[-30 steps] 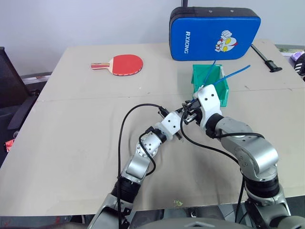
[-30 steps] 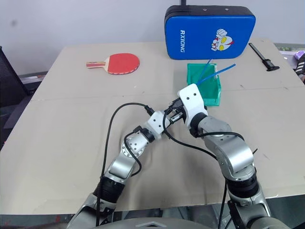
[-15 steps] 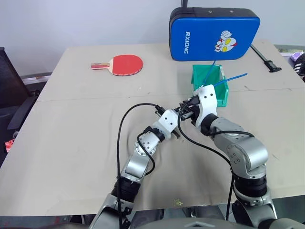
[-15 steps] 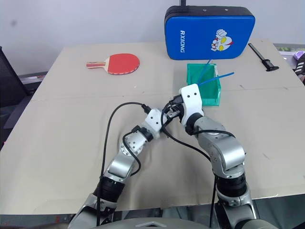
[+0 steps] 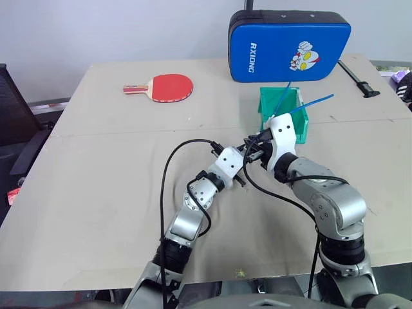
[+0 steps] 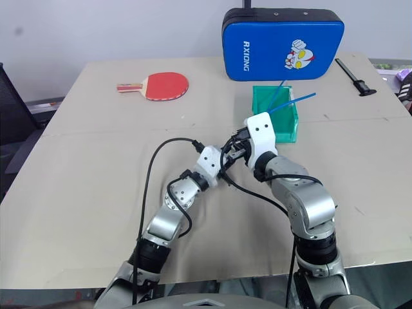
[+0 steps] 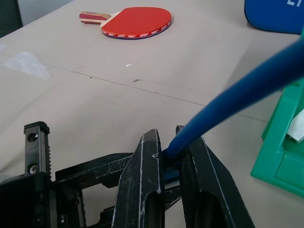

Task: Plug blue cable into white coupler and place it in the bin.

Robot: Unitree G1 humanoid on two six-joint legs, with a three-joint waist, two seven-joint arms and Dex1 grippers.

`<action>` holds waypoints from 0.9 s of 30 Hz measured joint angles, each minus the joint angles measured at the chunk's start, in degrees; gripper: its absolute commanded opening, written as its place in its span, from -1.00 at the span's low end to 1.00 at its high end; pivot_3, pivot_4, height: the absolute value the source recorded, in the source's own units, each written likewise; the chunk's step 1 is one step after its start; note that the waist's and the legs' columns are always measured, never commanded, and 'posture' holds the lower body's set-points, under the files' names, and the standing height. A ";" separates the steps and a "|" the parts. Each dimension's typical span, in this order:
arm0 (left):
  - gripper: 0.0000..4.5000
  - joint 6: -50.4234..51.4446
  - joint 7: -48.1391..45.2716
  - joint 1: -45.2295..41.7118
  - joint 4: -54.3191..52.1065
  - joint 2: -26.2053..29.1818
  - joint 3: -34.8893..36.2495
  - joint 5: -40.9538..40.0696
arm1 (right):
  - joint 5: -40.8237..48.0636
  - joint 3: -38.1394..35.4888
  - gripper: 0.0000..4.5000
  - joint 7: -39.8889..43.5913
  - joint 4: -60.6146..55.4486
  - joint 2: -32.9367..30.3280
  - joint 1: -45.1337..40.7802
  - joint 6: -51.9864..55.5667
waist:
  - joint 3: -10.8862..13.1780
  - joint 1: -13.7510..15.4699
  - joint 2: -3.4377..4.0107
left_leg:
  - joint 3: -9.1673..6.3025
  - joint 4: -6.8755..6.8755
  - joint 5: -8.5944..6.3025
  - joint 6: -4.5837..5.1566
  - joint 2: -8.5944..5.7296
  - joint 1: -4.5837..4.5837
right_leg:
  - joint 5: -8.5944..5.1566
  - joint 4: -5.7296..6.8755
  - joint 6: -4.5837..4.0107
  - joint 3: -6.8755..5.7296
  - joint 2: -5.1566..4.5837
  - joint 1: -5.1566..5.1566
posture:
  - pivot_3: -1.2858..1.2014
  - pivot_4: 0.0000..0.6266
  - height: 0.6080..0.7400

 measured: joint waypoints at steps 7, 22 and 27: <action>-0.84 0.23 -0.46 0.00 0.00 -0.32 0.01 -0.94 | -0.64 0.72 -1.00 0.81 -0.25 -1.75 -0.19 -0.46 | 0.00 0.05 0.00 | -0.04 0.00 0.00 0.00 -0.02 0.00 | 0.00 0.00 0.00 0.00 0.00 0.00 | 0.03 -0.52 1.00; -0.84 0.16 -1.38 0.08 -0.70 -1.44 0.31 -4.05 | 1.46 -2.68 -0.11 3.42 1.52 -1.27 4.91 -9.30 | -0.04 0.12 -0.07 | -0.15 0.02 0.00 0.00 -0.11 -0.01 | 0.00 0.01 0.00 0.03 -0.03 -0.02 | 0.03 -0.52 1.00; -0.84 0.14 -1.37 0.04 -0.72 -1.73 0.39 -4.38 | 1.93 -2.17 -0.64 4.93 2.34 -1.49 5.10 -11.95 | -0.04 0.13 -0.07 | -0.15 0.03 0.00 0.00 -0.12 -0.01 | 0.00 0.01 0.01 0.04 -0.03 -0.02 | 0.03 -0.52 1.00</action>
